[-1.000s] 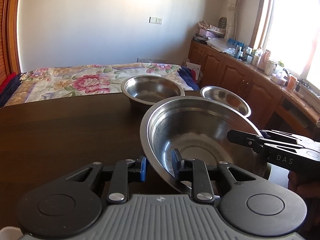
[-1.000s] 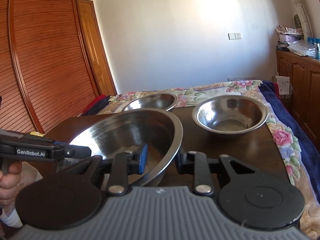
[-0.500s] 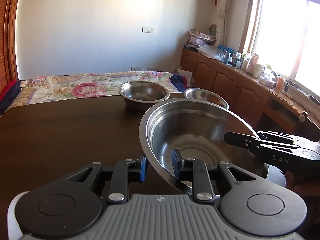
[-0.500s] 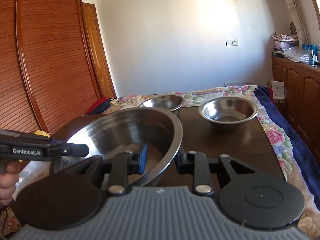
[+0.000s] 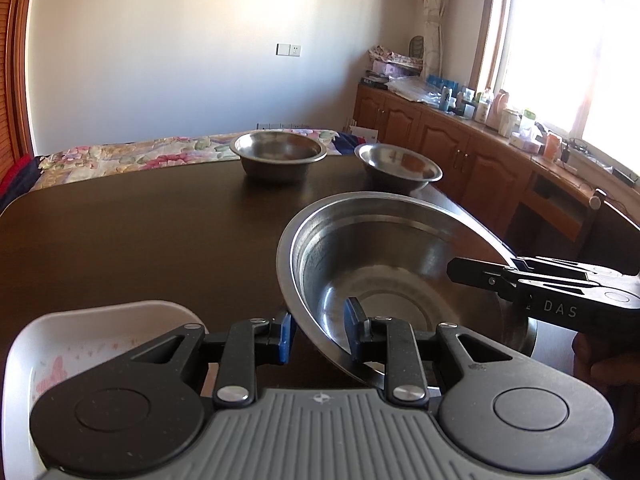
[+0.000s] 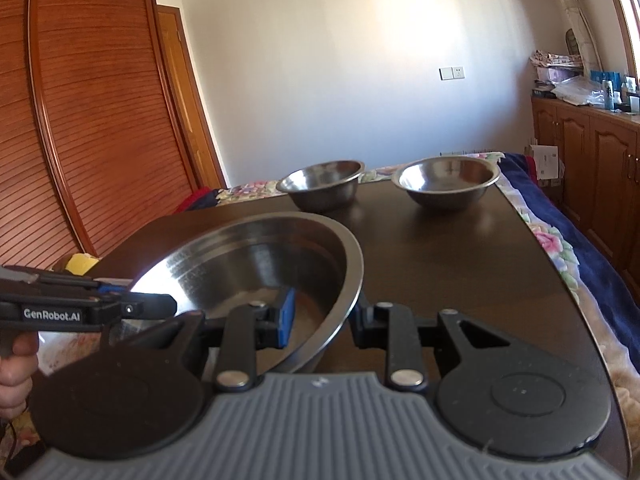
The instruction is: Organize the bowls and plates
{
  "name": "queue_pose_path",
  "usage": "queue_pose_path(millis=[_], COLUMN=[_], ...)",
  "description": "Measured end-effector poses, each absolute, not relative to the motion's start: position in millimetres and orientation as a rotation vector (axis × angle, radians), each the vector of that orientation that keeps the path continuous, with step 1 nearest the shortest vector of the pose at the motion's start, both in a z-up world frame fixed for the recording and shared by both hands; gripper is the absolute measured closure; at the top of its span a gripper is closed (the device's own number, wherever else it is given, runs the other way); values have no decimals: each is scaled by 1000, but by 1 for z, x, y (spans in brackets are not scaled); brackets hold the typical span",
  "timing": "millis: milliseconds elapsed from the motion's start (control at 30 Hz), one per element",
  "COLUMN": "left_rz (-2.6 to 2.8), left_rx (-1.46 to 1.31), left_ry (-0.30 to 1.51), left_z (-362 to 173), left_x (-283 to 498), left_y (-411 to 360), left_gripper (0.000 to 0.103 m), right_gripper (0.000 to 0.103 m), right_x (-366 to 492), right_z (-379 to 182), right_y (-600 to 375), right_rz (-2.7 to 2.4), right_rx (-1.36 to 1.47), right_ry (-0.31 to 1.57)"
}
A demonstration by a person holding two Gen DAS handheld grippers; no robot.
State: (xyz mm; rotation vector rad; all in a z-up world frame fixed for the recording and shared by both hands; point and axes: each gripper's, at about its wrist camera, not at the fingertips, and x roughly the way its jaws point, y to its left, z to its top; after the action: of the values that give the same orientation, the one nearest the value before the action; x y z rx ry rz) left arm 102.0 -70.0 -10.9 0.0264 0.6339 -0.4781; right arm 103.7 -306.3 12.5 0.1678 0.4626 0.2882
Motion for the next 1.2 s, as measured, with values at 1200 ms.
queue_pose_path(millis=[1200], left_rz=[-458], left_rx=[43], left_ry=[615], left_z=[-16], left_x=[96], left_y=[-68], left_gripper=[47], right_gripper=[55], right_x=[96], right_z=[15], right_y=[-303], right_rz=[284], right_rx=[123], right_ry=[475])
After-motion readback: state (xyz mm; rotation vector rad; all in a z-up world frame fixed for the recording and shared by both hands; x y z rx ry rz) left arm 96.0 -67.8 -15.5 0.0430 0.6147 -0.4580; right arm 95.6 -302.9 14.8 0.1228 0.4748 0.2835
